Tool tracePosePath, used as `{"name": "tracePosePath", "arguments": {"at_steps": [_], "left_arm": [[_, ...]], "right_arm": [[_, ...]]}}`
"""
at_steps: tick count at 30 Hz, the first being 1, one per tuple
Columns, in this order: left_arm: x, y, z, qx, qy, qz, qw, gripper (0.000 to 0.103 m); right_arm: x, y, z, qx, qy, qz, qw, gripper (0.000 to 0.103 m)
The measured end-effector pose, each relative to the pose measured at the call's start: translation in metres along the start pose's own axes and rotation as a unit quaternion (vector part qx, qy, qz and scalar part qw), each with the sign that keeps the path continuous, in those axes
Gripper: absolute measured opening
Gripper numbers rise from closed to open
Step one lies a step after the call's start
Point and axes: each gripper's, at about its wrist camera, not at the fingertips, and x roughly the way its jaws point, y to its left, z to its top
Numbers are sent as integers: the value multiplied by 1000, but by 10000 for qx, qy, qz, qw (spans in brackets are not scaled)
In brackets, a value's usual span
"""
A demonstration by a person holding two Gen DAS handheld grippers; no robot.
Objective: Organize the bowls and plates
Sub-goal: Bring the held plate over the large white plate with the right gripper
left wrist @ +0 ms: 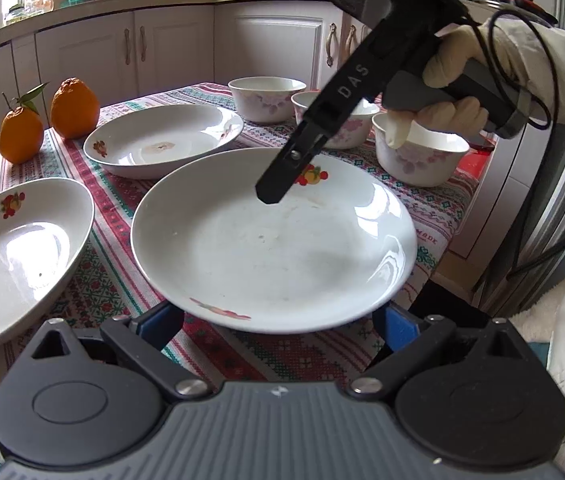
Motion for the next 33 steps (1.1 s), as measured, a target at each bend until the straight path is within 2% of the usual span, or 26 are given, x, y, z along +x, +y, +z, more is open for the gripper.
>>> {"name": "tracePosePath", "arguments": {"at_steps": [11,26,33], "left_arm": [[1,3,2,-2,66,-114,9999,99],[-10,5,2,-77,33,-97,9999,99],[-22,12,4,-209,-19,1,9998,97]], "right_arm": [[5,-15,3,342,-5,481,9983,82],[-1,-3,7,190,-94,442,9988,82],[-6,10,20,24,-166,454,9988,82]]}}
